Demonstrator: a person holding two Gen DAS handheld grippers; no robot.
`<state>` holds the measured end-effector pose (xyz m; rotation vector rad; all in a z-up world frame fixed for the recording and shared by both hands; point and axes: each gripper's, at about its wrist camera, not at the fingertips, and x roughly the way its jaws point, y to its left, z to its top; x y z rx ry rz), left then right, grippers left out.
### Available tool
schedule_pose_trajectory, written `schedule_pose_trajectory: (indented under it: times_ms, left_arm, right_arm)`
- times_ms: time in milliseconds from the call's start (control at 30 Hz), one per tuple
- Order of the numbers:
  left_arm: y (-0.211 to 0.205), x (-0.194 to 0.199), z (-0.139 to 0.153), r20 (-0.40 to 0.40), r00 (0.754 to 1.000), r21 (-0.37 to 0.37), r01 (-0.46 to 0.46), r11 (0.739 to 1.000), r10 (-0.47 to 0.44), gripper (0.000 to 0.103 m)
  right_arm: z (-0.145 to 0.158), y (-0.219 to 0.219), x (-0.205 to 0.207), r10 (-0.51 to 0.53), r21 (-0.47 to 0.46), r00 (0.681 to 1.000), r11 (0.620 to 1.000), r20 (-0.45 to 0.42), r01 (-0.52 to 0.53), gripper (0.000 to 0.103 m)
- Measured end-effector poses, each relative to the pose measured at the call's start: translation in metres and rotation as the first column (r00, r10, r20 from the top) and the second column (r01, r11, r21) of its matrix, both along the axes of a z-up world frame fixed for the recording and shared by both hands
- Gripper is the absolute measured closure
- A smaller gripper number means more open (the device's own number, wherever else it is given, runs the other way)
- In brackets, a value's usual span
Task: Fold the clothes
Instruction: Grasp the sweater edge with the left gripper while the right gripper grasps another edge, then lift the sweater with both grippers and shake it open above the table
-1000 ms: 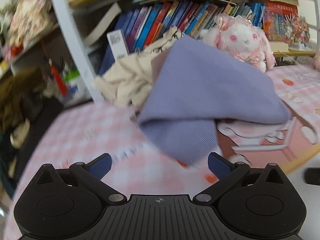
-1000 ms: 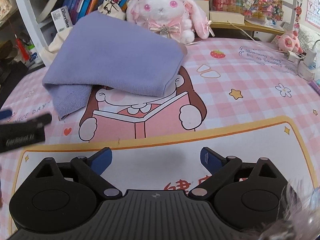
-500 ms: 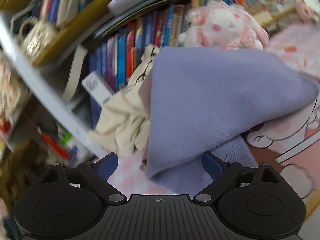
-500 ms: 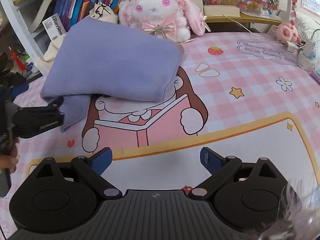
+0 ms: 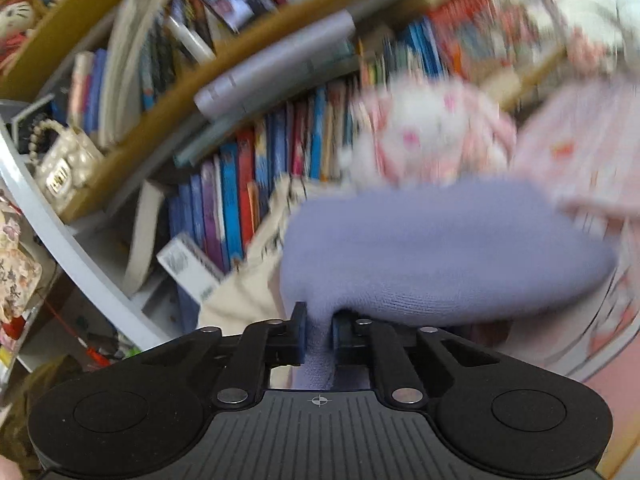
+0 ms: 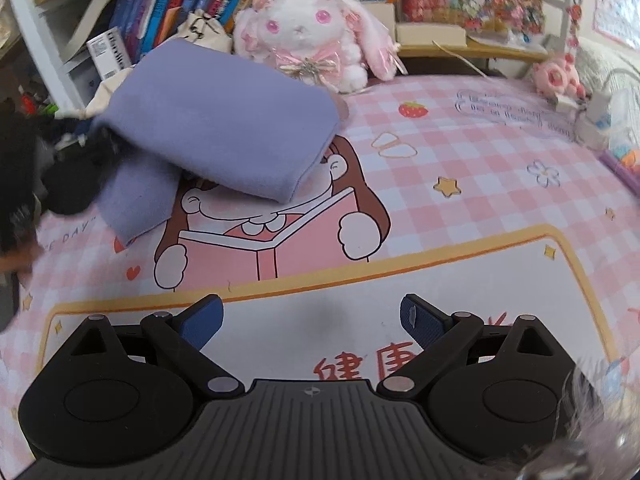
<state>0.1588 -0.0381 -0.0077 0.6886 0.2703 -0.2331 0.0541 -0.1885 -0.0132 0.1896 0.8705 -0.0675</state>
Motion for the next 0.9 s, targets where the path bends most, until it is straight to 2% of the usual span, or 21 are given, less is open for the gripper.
schedule_pose_trajectory:
  times_ms: [100,267,367,500,633,700,733,767,800,900]
  left_arm:
    - [-0.004,-0.02,0.038,0.031,0.999,-0.093,0.044,0.995,-0.041,0.094]
    - [-0.01,-0.064,0.1,0.07,0.995,-0.246,0.085,0.966,-0.07,0.094]
    - [-0.018,-0.093,0.126,0.104,0.99,-0.268,0.115,0.956,-0.09,0.094]
    - [-0.026,-0.12,0.152,0.112,0.99,-0.3,0.111,0.948,-0.081,0.094]
    - [-0.03,-0.144,0.169,0.108,0.993,-0.336,0.079,0.938,-0.045,0.094]
    - [-0.035,-0.157,0.172,0.123,0.992,-0.315,0.059,0.947,-0.021,0.094]
    - [-0.038,-0.163,0.172,0.128,0.992,-0.299,0.049,0.953,-0.011,0.094]
    - [-0.041,-0.169,0.172,0.133,0.991,-0.284,0.039,0.958,-0.001,0.094]
    - [-0.043,-0.176,0.172,0.134,0.991,-0.275,0.03,0.961,0.008,0.094]
    - [-0.045,-0.196,0.178,0.138,0.99,-0.295,0.019,0.955,0.023,0.094]
  right_arm:
    - [0.004,0.002,-0.006,0.057,-0.04,0.998,0.998,0.034,-0.055,0.006]
    - [0.012,0.004,-0.017,0.166,-0.122,0.98,0.981,0.106,-0.153,0.006]
    - [0.017,0.003,-0.024,0.232,-0.164,0.961,0.964,0.148,-0.207,0.006]
    - [0.023,0.006,-0.034,0.33,-0.193,0.921,0.937,0.205,-0.292,0.006]
    - [0.025,0.007,-0.05,0.396,-0.309,0.875,0.9,0.279,-0.308,0.009]
    - [0.03,-0.001,-0.059,0.405,-0.346,0.85,0.893,0.337,-0.288,0.039]
    - [0.035,-0.008,-0.063,0.406,-0.346,0.836,0.895,0.369,-0.282,0.077]
    - [0.04,-0.015,-0.065,0.401,-0.332,0.826,0.901,0.396,-0.279,0.091]
    - [0.045,-0.025,-0.067,0.381,-0.307,0.819,0.914,0.429,-0.264,0.097]
    - [0.078,-0.066,-0.07,0.294,-0.227,0.789,0.953,0.54,-0.199,0.098]
